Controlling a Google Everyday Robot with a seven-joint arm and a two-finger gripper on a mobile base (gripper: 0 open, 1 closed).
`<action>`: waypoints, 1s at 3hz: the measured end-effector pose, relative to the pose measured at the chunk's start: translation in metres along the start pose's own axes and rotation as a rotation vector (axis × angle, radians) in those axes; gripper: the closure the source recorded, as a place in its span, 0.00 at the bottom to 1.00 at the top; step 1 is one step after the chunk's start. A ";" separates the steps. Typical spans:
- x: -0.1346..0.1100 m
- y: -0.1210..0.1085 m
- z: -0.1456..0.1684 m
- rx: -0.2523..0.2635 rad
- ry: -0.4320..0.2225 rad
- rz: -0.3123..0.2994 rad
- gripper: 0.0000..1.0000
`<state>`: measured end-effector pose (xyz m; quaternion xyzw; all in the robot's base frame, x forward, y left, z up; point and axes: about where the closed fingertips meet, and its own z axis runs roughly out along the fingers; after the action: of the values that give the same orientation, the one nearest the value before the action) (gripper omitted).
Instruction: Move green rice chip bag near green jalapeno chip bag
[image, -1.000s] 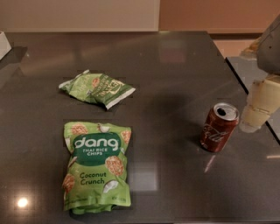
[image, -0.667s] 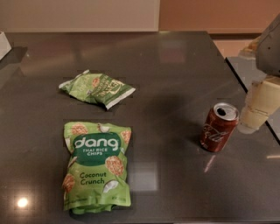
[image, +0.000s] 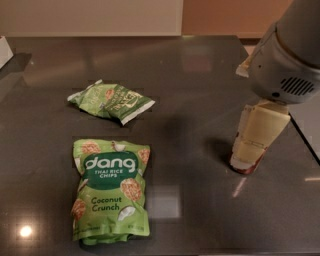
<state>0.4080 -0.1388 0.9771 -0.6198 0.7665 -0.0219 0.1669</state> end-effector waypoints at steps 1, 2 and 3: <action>-0.041 0.022 0.021 -0.051 0.009 0.020 0.00; -0.073 0.035 0.047 -0.091 0.021 0.080 0.00; -0.103 0.055 0.078 -0.159 0.039 0.114 0.00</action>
Offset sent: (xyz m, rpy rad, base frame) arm -0.0023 0.1285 -0.0754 0.0332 0.2118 -0.1469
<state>0.3963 -0.0140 0.9135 -0.5859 0.8030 0.0365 0.1032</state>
